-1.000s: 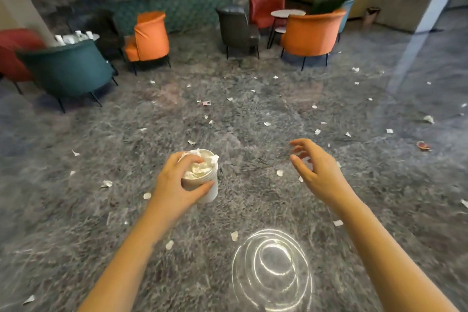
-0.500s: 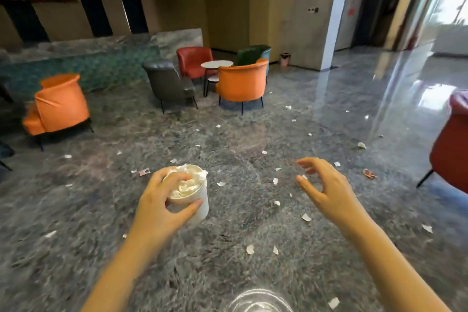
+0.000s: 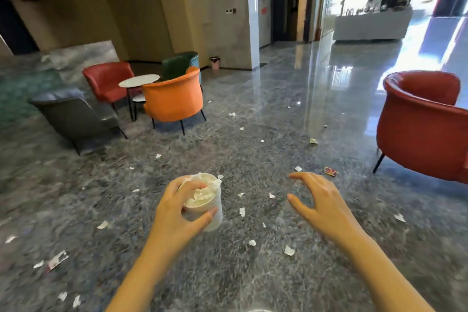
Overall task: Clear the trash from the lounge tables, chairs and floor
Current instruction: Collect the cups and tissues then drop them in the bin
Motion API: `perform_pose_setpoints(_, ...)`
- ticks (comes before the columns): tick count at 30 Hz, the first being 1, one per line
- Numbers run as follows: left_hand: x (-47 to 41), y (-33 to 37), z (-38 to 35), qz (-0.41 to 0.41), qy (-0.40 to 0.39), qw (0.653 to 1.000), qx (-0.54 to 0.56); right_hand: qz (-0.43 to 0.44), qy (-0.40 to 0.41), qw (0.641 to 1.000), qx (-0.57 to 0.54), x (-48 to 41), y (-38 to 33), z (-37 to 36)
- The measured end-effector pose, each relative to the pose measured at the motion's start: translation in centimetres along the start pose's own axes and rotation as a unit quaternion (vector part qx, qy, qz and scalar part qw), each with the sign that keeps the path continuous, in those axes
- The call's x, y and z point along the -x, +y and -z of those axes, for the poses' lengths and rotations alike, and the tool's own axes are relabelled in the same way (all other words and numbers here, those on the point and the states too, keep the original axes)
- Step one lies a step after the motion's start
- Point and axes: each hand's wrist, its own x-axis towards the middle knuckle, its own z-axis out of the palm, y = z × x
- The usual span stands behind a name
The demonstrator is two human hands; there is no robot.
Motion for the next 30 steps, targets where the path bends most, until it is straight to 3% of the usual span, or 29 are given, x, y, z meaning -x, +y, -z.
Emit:
perform_pose_setpoints(11, -31.4, -9.5, -2.1, 0.012, 0.008, 0.998, -0.059, 0.019, -0.016, 0.999, 0.033, -34.3, 8.7, -4.3)
perform_pose_setpoints(19, -49.4, -23.6, -8.3, 0.082, 0.034, 0.993, -0.077, 0.075, -0.046, 0.988, 0.128, -55.4, 17.8, -13.6)
perform_pose_setpoints(24, -67.1, -28.7, -14.1, 0.063, 0.014, 0.997, -0.048, 0.034, -0.073, 0.981, 0.176, -71.2, 23.8, -15.6)
perform_pose_setpoints(30, -89.9, -30.9, -22.0, -0.018, -0.022, 0.999, -0.021, 0.016, -0.022, 0.982, 0.189, -89.3, 29.6, -14.2)
